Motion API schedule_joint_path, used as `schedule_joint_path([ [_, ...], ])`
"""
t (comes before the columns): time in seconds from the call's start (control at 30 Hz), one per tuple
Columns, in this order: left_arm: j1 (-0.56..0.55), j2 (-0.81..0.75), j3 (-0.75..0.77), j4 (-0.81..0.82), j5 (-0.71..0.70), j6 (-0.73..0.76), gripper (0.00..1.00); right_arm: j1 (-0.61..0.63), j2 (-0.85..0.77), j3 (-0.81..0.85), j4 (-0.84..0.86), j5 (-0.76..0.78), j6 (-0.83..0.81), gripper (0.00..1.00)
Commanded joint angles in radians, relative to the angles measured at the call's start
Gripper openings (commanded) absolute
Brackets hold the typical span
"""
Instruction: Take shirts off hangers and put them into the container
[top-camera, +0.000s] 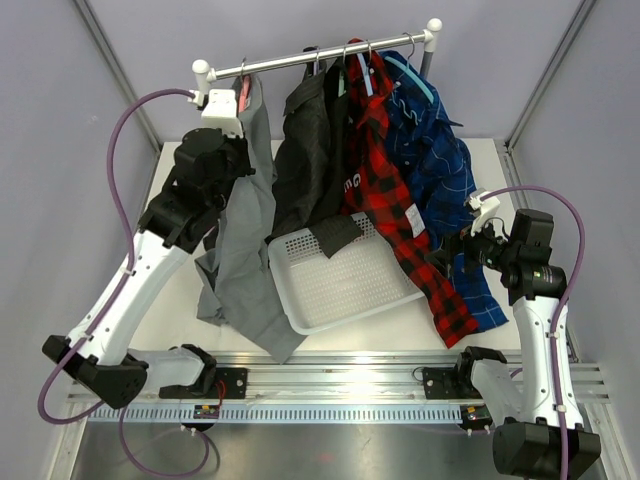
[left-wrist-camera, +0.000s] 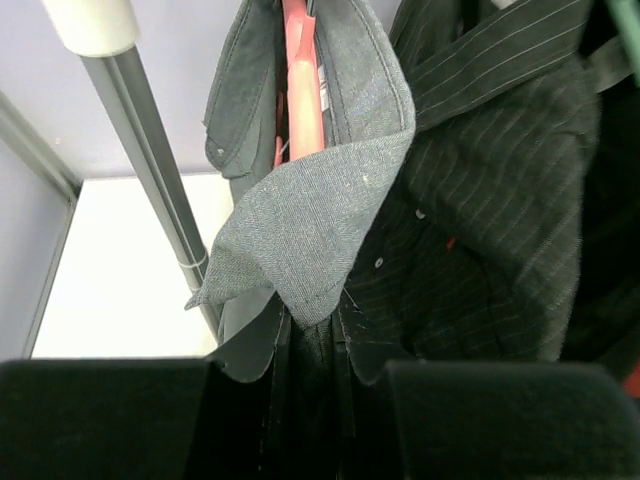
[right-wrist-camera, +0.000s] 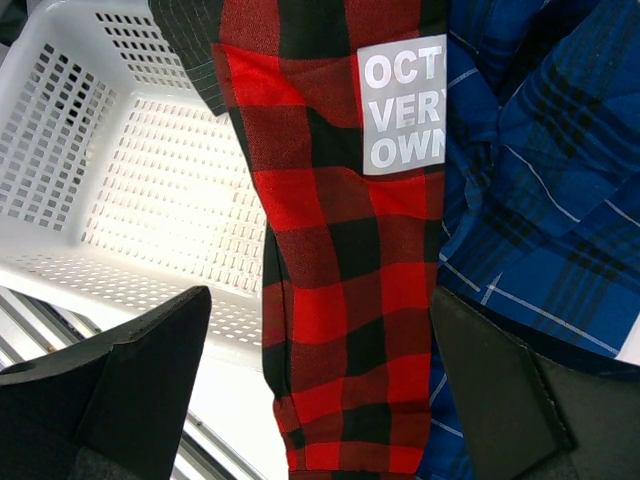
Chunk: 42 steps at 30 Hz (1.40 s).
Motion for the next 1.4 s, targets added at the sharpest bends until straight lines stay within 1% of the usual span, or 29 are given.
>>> schedule_joint_path([
  [0.0,-0.004,-0.071,-0.002,0.214,0.042,0.049,0.0,0.003,-0.012,-0.002,0.023,0.009,-0.013,0.99],
  [0.17,-0.004,-0.116,-0.037,0.231,0.074,0.046,0.0,0.003,-0.013,-0.005,0.022,0.012,-0.014,0.99],
  [0.33,-0.004,-0.164,-0.063,0.193,0.118,0.067,0.0,0.003,-0.016,-0.002,0.014,0.0,-0.025,0.99],
  [0.57,-0.002,-0.313,-0.189,0.135,0.189,0.089,0.0,0.003,-0.012,-0.002,-0.01,-0.054,-0.06,0.99],
  [0.6,-0.002,-0.331,-0.227,0.13,0.196,0.118,0.0,0.003,-0.009,-0.001,-0.021,-0.065,-0.077,0.99],
  [0.7,-0.002,-0.42,-0.314,0.114,0.218,0.139,0.0,0.003,-0.003,0.001,-0.046,-0.12,-0.109,0.99],
  [0.77,-0.002,-0.495,-0.368,0.114,0.258,0.164,0.0,0.003,0.011,0.012,-0.07,-0.187,-0.127,1.0],
  [0.8,-0.002,-0.521,-0.394,0.119,0.272,0.181,0.0,0.003,0.022,0.041,-0.116,-0.247,-0.167,0.99],
  [0.83,-0.002,-0.547,-0.455,0.128,0.29,0.194,0.0,0.003,0.045,0.061,-0.142,-0.275,-0.187,0.99],
  [0.87,-0.002,-0.608,-0.486,0.14,0.337,0.223,0.0,0.005,0.057,0.085,-0.197,-0.298,-0.225,0.99],
  [0.9,-0.002,-0.638,-0.526,0.15,0.365,0.239,0.0,0.006,0.075,0.116,-0.223,-0.316,-0.236,0.99],
  [0.93,-0.002,-0.673,-0.599,0.166,0.394,0.251,0.0,0.018,0.12,0.187,-0.246,-0.338,-0.241,0.99],
  [0.97,-0.002,-0.73,-0.642,0.205,0.434,0.265,0.0,0.031,0.146,0.232,-0.272,-0.344,-0.247,0.99],
  [1.0,-0.002,-0.761,-0.676,0.222,0.483,0.279,0.0,0.046,0.173,0.325,-0.323,-0.351,-0.246,0.98],
  [1.03,-0.002,-0.787,-0.705,0.239,0.509,0.286,0.0,0.063,0.236,0.372,-0.348,-0.365,-0.241,0.98],
  [1.07,-0.002,-0.81,-0.765,0.272,0.561,0.296,0.0,0.116,0.265,0.419,-0.375,-0.368,-0.209,0.98],
  [1.1,-0.002,-0.859,-0.787,0.288,0.581,0.294,0.0,0.144,0.32,0.505,-0.379,-0.365,-0.185,0.97],
  [1.13,-0.002,-0.879,-0.81,0.321,0.594,0.29,0.0,0.193,0.348,0.547,-0.379,-0.355,-0.157,0.97],
  [1.17,-0.002,-0.899,-0.837,0.328,0.62,0.287,0.0,0.268,0.373,0.59,-0.366,-0.338,-0.099,0.96],
  [1.2,-0.002,-0.925,-0.848,0.335,0.635,0.29,0.0,0.316,0.4,0.674,-0.36,-0.286,-0.07,0.96],
  [1.23,-0.002,-0.934,-0.858,0.341,0.653,0.294,0.0,0.357,0.455,0.722,-0.359,-0.257,-0.045,0.96],
  [1.27,-0.002,-0.942,-0.871,0.341,0.693,0.302,0.0,0.44,0.488,0.772,-0.363,-0.225,0.001,0.95],
  [1.3,-0.002,-0.948,-0.873,0.337,0.713,0.311,0.0,0.474,0.522,0.883,-0.372,-0.171,0.016,0.95],
  [1.37,-0.002,-0.96,-0.878,0.311,0.768,0.334,0.0,0.538,0.634,1.008,-0.42,-0.125,0.059,0.94],
])
